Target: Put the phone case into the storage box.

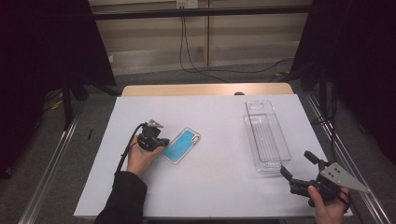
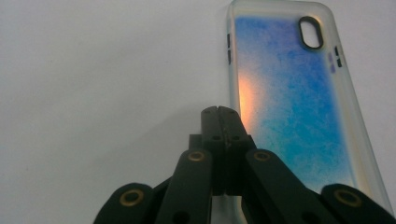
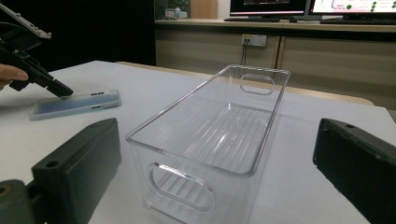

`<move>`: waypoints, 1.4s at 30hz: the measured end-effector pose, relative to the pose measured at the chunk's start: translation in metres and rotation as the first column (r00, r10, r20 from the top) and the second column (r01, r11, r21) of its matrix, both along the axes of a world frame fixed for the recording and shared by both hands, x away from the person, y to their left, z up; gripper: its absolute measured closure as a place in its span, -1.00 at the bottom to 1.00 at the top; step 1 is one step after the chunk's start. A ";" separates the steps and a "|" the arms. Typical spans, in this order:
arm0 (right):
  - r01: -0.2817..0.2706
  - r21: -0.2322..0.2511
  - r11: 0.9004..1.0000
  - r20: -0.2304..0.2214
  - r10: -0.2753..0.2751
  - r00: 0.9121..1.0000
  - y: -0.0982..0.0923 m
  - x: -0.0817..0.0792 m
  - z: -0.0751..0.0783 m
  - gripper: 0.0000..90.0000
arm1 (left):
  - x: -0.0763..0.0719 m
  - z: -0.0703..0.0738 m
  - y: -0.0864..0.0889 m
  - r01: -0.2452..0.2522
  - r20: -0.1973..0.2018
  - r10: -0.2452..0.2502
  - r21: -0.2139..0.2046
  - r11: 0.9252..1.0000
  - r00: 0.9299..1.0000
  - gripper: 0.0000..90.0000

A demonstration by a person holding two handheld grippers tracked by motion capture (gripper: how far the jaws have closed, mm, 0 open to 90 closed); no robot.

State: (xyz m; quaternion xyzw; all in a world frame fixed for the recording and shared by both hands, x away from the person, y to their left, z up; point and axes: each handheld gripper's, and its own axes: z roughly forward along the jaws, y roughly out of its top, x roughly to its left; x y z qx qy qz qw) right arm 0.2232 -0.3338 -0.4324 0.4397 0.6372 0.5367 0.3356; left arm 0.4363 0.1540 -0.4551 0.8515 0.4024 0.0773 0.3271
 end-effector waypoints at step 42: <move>0.005 -0.002 1.000 0.005 -0.005 1.000 -0.001 0.000 0.000 -0.99 | -0.014 0.011 0.015 -0.108 0.150 0.122 -0.096 0.989 0.981 -0.12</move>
